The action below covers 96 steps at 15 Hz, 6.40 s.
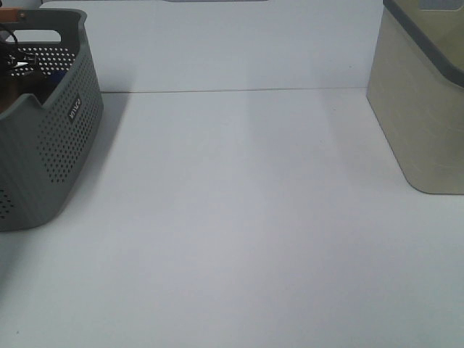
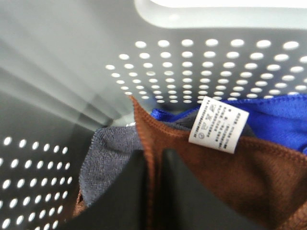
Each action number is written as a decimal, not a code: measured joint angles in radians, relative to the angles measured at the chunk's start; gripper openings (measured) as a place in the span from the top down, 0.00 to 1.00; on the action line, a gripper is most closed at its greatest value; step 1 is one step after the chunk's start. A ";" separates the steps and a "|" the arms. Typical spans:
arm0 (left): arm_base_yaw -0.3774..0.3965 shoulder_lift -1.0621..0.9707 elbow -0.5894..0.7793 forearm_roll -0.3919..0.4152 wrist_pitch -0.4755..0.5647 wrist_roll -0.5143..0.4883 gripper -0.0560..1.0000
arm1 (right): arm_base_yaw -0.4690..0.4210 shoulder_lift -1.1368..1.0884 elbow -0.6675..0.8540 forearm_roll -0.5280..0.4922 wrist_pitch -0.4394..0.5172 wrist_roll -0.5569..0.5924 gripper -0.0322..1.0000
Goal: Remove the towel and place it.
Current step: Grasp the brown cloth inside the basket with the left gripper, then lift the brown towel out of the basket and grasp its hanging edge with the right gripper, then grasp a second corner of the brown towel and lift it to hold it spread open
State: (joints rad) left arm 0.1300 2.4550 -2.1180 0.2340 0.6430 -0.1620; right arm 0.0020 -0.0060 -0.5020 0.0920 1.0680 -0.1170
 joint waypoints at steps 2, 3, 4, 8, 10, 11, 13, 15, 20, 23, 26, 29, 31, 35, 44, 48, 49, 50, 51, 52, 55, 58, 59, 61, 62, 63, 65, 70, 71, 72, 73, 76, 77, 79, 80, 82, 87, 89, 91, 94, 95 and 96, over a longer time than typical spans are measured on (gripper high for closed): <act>0.000 -0.002 0.000 0.000 0.000 0.011 0.95 | 0.000 0.000 0.000 0.000 0.000 0.000 0.25; -0.003 -0.007 0.000 0.000 0.000 0.012 0.95 | 0.000 0.000 0.000 0.000 0.000 0.000 0.25; -0.005 -0.017 0.000 -0.001 0.000 0.013 0.95 | 0.000 0.000 0.000 0.000 0.000 0.000 0.25; -0.038 -0.150 -0.001 -0.004 0.002 0.014 0.95 | 0.000 0.000 0.000 0.000 0.000 0.000 0.25; -0.056 -0.198 -0.001 -0.004 0.002 0.014 0.95 | 0.000 0.000 0.000 0.000 0.000 0.000 0.25; -0.071 -0.236 -0.001 -0.004 0.002 0.014 0.95 | 0.000 0.000 0.000 0.000 0.000 0.000 0.25; -0.110 -0.323 -0.001 -0.004 -0.011 0.014 0.95 | 0.000 0.000 0.000 0.000 0.000 0.000 0.25; -0.173 -0.409 -0.001 -0.013 -0.035 0.014 0.95 | 0.000 0.000 0.000 0.000 0.000 0.000 0.25; -0.410 -0.553 -0.001 -0.022 -0.109 0.032 0.95 | 0.000 0.000 0.000 0.000 0.000 0.000 0.25; -0.566 -0.596 -0.001 -0.023 -0.110 0.059 0.95 | 0.000 0.000 0.000 0.000 0.000 0.000 0.25; -0.742 -0.597 -0.001 -0.033 -0.083 0.124 0.95 | 0.000 0.000 0.000 0.000 0.000 0.000 0.25; -0.839 -0.597 -0.001 -0.037 -0.072 0.140 0.95 | 0.000 0.000 0.000 0.027 0.000 0.000 0.25; -0.887 -0.597 -0.001 -0.038 -0.045 0.142 0.95 | 0.000 0.014 0.000 0.093 -0.004 0.000 0.25; -0.927 -0.597 -0.001 -0.041 -0.028 0.142 0.95 | 0.000 0.240 -0.006 0.337 -0.078 -0.083 0.25; -0.928 -0.597 -0.001 -0.101 -0.028 0.142 0.95 | 0.000 1.017 -0.013 1.221 -0.195 -1.307 0.25; -0.928 -0.597 -0.001 -0.132 -0.028 0.142 0.95 | 0.000 1.281 -0.038 1.549 -0.202 -1.725 0.25; -0.928 -0.597 -0.001 -0.142 -0.028 0.142 0.95 | 0.000 1.333 -0.047 1.600 -0.202 -1.784 0.25; -0.928 -0.597 -0.001 -0.144 -0.028 0.142 0.95 | 0.000 1.412 -0.072 1.630 -0.202 -1.843 0.25; -0.928 -0.597 -0.001 -0.146 -0.033 0.142 0.95 | 0.000 1.437 -0.084 1.634 -0.202 -1.856 0.25; -0.928 -0.597 -0.001 -0.146 -0.035 0.142 0.95 | 0.009 1.479 -0.114 1.638 -0.211 -1.880 0.25; -0.928 -0.597 -0.001 -0.147 -0.038 0.142 0.95 | 0.107 1.587 -0.202 1.643 -0.285 -1.951 0.25; -0.928 -0.597 -0.001 -0.147 -0.038 0.142 0.95 | 0.178 1.661 -0.272 1.643 -0.380 -1.952 0.25; -0.928 -0.597 -0.001 -0.147 -0.039 0.142 0.95 | 0.180 1.680 -0.292 1.643 -0.380 -1.945 0.25; -0.928 -0.597 -0.001 -0.147 -0.039 0.142 0.95 | 0.183 1.711 -0.322 1.644 -0.382 -1.939 0.25; -0.928 -0.597 -0.001 -0.147 -0.042 0.142 0.95 | 0.184 1.725 -0.331 1.644 -0.382 -1.938 0.29; -0.928 -0.596 -0.001 -0.147 -0.046 0.142 0.95 | 0.184 1.734 -0.335 1.644 -0.382 -1.938 0.37; -0.928 -0.588 -0.001 -0.147 -0.065 0.141 0.95 | 0.184 1.745 -0.336 1.644 -0.383 -1.906 0.65; -0.928 -0.580 -0.001 -0.141 -0.066 0.141 0.95 | 0.184 1.742 -0.337 1.641 -0.394 -1.717 0.97; -0.928 -0.580 -0.001 -0.129 -0.066 0.141 0.95 | 0.184 1.727 -0.337 1.613 -0.408 -1.655 0.97; -0.928 -0.580 -0.001 -0.110 -0.067 0.141 0.95 | 0.184 1.704 -0.343 1.547 -0.421 -1.561 0.97; -0.928 -0.580 -0.001 -0.088 -0.067 0.140 0.95 | 0.184 1.678 -0.360 1.451 -0.426 -1.432 0.97; -0.888 -0.573 -0.001 -0.018 -0.022 0.036 0.95 | 0.185 1.574 -0.485 0.876 -0.377 -0.809 0.97; -0.858 -0.564 -0.001 -0.012 0.005 0.000 0.95 | 0.186 1.553 -0.536 0.704 -0.326 -0.592 0.97; -0.801 -0.545 -0.001 -0.011 0.058 -0.038 0.95 | 0.186 1.528 -0.662 0.392 -0.195 -0.268 0.97; -0.779 -0.538 -0.001 -0.011 0.099 -0.040 0.95 | 0.186 1.524 -0.733 0.266 -0.127 -0.166 0.97; -0.744 -0.529 -0.001 -0.010 0.175 -0.042 0.95 | 0.186 1.523 -0.873 0.105 -0.025 -0.035 0.97; -0.724 -0.606 -0.086 0.048 0.095 -0.043 0.95 | 0.187 1.523 -1.307 -0.042 0.056 0.024 0.97; -0.728 -0.644 -0.144 0.094 0.075 -0.043 0.95 | 0.187 1.522 -1.456 -0.047 0.047 0.022 0.97; -0.729 -0.658 -0.168 0.134 0.068 -0.043 0.95 | 0.188 1.522 -1.545 -0.038 0.028 0.005 0.97; -0.730 -0.656 -0.170 0.179 0.087 -0.051 0.95 | 0.188 1.529 -1.567 -0.029 0.037 -0.001 0.97; -0.730 -0.647 -0.170 0.189 0.106 -0.053 0.95 | 0.188 1.543 -1.567 -0.029 0.051 -0.001 0.97; -0.730 -0.632 -0.170 0.200 0.124 -0.053 0.95 | 0.188 1.562 -1.567 -0.029 0.066 -0.002 0.97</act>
State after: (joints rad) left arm -0.6000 1.8230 -2.2880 0.4340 0.7670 -0.2150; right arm 0.1900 1.5560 -2.0690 0.0630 1.1340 -0.1190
